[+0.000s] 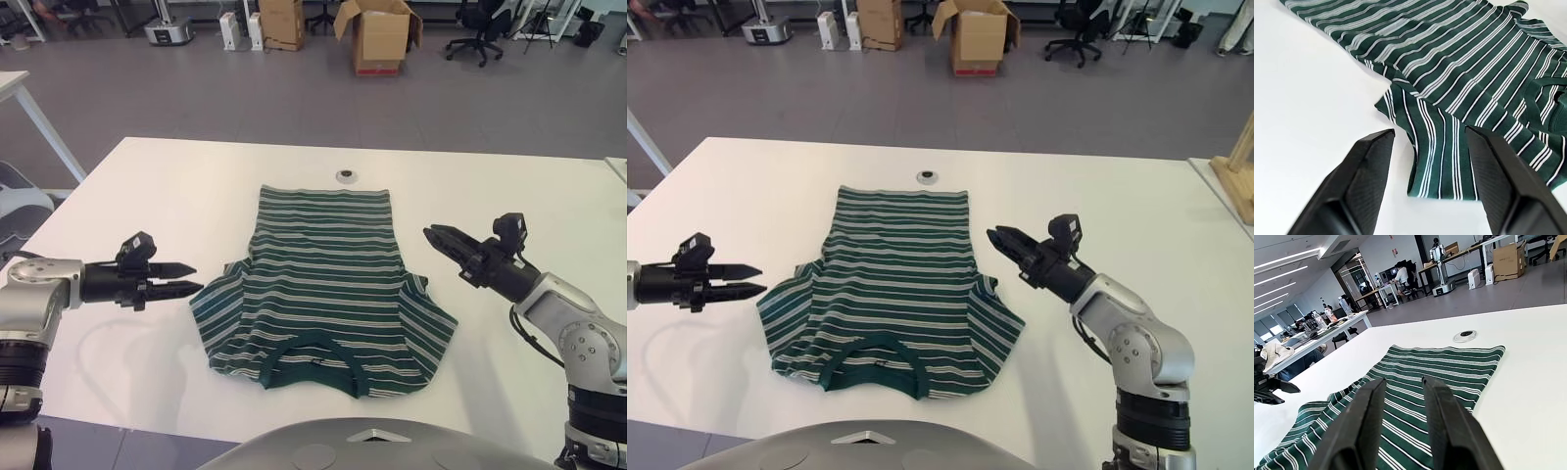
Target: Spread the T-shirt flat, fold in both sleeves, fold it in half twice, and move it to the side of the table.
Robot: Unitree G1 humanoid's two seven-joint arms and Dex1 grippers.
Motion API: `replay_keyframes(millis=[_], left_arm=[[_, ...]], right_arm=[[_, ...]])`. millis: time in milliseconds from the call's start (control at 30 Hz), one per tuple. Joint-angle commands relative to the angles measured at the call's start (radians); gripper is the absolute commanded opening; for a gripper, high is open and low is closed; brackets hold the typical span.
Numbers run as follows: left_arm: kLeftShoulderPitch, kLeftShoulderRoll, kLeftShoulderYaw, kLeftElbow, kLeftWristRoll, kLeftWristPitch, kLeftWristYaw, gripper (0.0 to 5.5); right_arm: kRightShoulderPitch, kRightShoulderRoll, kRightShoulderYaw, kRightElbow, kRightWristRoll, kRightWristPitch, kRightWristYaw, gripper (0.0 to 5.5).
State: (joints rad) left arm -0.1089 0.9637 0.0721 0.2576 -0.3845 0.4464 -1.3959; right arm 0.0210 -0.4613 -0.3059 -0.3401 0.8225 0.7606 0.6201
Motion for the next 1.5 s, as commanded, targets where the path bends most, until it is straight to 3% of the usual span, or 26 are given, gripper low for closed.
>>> replay_keyframes(millis=[33, 267, 733, 833, 967, 1133, 1367, 1500], left_arm=[[0.067, -0.004, -0.043, 0.041, 0.129, -0.21, 0.064, 2.62], [0.155, -0.064, -0.079, 0.095, 0.185, -0.336, 0.126, 2.39], [0.097, -0.052, -0.086, 0.21, 0.185, -0.394, 0.122, 0.03], [0.064, -0.015, -0.062, 0.167, 0.137, -0.347, 0.082, 0.03], [-0.014, 0.056, -0.017, -0.082, -0.046, -0.084, -0.039, 0.03], [-0.034, 0.092, -0.089, -0.327, -0.048, 0.013, -0.066, 0.03], [-0.027, -0.193, -0.29, -0.456, 0.051, 0.032, 0.207, 0.03], [0.047, -0.209, -0.33, -0.548, 0.018, 0.101, 0.224, 0.59]], right_arm=[[0.004, -0.008, -0.014, -0.027, 0.008, -0.01, -0.017, 1.42], [-0.029, -0.029, -0.015, -0.007, 0.008, -0.004, -0.012, 1.42], [-0.026, -0.045, -0.006, 0.014, -0.009, -0.015, -0.004, 1.42], [-0.022, -0.051, 0.0, 0.016, -0.009, -0.014, 0.0, 1.42], [-0.016, -0.059, -0.001, 0.021, -0.01, -0.014, 0.012, 1.42], [-0.027, -0.065, 0.01, 0.03, -0.014, -0.014, 0.024, 1.42], [-0.077, -0.078, 0.044, 0.078, -0.033, -0.022, 0.049, 1.42], [-0.082, -0.077, 0.049, 0.083, -0.043, -0.023, 0.054, 1.42]])
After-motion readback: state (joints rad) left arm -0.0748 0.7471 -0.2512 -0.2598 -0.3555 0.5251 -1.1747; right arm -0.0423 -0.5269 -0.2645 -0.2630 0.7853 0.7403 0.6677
